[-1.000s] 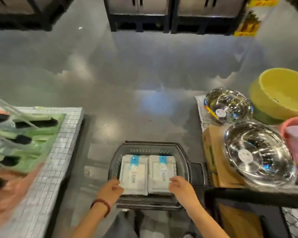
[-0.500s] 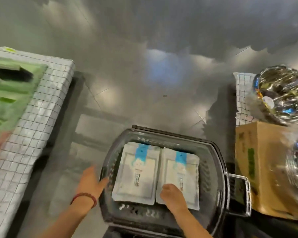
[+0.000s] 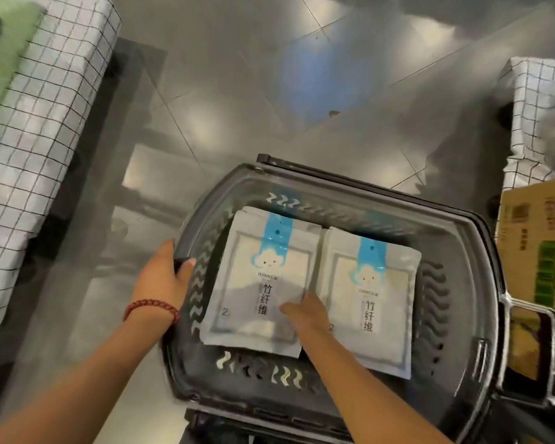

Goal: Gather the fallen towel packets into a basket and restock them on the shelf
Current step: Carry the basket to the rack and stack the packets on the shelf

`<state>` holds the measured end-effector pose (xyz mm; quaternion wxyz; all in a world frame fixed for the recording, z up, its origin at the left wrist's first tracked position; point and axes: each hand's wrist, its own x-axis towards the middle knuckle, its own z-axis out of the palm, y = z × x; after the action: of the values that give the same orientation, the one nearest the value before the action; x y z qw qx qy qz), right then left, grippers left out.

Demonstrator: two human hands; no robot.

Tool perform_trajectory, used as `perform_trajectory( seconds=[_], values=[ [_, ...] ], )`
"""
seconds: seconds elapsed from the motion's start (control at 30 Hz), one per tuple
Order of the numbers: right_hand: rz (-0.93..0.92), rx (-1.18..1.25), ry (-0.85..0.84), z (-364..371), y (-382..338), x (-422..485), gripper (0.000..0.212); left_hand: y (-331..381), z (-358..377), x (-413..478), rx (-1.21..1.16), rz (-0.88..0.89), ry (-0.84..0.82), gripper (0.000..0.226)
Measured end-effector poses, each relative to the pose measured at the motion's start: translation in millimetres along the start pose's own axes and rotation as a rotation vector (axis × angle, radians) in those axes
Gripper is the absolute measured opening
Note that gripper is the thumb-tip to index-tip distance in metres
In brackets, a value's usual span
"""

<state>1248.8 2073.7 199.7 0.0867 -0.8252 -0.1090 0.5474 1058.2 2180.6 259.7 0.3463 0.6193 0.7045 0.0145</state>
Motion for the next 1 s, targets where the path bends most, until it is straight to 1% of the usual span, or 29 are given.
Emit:
perform_trajectory(
  seconds=[0.07,0.13,0.2,0.23,0.3,0.33,0.37,0.43,0.5,0.53,0.6,0.63,0.7,0.73,0.77,0.83,0.93,1.0],
  values=[
    [0.012,0.036,0.080,9,-2,-3,0.040,-2,2,-1,-0.027,0.009,0.023,0.011],
    [0.006,0.057,0.153,12,-2,-5,0.052,-3,3,-4,-0.034,0.004,0.032,0.011],
    [-0.034,0.145,0.184,9,-2,-8,0.055,-3,2,-5,-0.028,-0.001,0.013,0.014],
    [-0.059,0.208,0.190,7,-2,-11,0.052,-3,1,-5,-0.036,-0.011,-0.010,0.015],
    [-0.152,0.321,0.192,0,-1,-21,0.035,-3,-4,-6,-0.089,-0.043,-0.066,0.021],
    [-0.213,0.374,0.188,-5,0,-28,0.023,-3,-7,-8,-0.129,-0.058,-0.083,0.032],
    [-0.269,0.418,0.184,-10,0,-35,0.017,-3,-10,-12,-0.164,-0.063,-0.078,0.044],
    [-0.335,0.502,0.185,-23,1,-49,0.018,-1,-17,-24,-0.205,-0.031,-0.001,0.064],
    [-0.343,0.611,0.152,-35,2,-61,0.017,4,-23,-37,-0.249,0.010,0.069,0.072],
    [-0.330,0.684,0.106,-39,2,-67,0.018,8,-25,-43,-0.310,-0.004,0.063,0.073],
    [-0.313,0.826,-0.013,-40,-2,-79,0.025,18,-29,-50,-0.487,-0.105,-0.053,0.065],
    [-0.319,0.863,-0.067,-37,-5,-83,0.027,22,-30,-51,-0.575,-0.166,-0.143,0.053],
    [-0.314,0.847,-0.166,-28,-13,-86,0.027,23,-29,-51,-0.705,-0.263,-0.323,0.037],
    [-0.297,0.783,-0.192,-24,-18,-84,0.026,20,-30,-50,-0.708,-0.287,-0.382,0.030],
    [-0.277,0.695,-0.189,-21,-23,-79,0.023,16,-31,-48,-0.679,-0.292,-0.403,0.025],
    [-0.220,0.533,-0.135,-16,-27,-63,0.021,6,-33,-44,-0.590,-0.274,-0.357,0.018],
    [-0.051,0.409,-0.059,-8,-19,-33,0.051,-6,-33,-38,-0.462,-0.256,-0.191,0.011],
    [0.018,0.307,-0.026,-1,-10,-18,0.056,-12,-31,-35,-0.464,-0.259,-0.150,0.013]
  ],
)
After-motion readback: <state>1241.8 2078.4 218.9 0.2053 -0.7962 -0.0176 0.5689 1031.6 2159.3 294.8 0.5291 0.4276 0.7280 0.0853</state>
